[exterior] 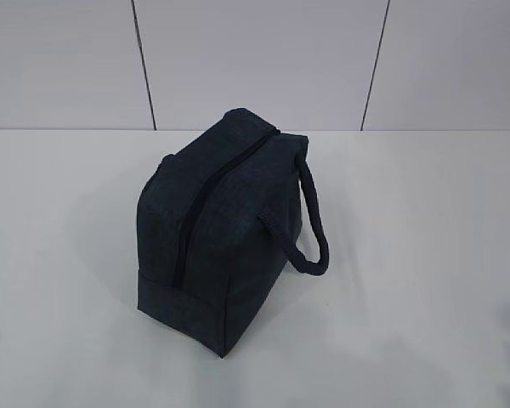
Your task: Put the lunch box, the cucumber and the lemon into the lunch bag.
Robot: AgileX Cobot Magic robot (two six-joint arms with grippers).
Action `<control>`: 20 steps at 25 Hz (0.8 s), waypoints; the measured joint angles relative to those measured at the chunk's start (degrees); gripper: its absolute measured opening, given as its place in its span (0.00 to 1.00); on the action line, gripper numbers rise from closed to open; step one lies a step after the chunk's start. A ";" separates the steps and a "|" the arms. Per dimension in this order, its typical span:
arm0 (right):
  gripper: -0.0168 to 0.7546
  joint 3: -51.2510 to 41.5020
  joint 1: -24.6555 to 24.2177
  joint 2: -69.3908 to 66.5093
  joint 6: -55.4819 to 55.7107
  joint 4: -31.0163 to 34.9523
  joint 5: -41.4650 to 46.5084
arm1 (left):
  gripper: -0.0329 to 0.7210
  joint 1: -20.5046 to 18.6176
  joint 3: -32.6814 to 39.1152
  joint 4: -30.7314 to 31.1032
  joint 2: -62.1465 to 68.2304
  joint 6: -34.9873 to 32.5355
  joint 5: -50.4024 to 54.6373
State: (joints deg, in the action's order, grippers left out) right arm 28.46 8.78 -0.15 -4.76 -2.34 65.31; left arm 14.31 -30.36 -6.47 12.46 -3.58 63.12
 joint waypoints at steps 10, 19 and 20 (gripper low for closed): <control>0.72 0.00 -9.42 0.00 0.00 -0.23 0.00 | 0.75 -9.81 0.00 0.00 -3.95 0.00 -0.23; 0.72 0.00 -10.29 1.03 0.00 -0.22 0.00 | 0.75 -14.68 0.00 0.00 -11.86 0.00 -0.23; 0.72 -0.08 -10.29 1.04 0.00 -0.22 0.00 | 0.75 -14.68 0.00 0.00 -12.00 0.00 -0.23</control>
State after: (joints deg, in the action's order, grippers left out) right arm 28.38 -1.51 0.90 -4.76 -2.56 65.31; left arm -0.37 -30.36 -6.47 0.46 -3.58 62.89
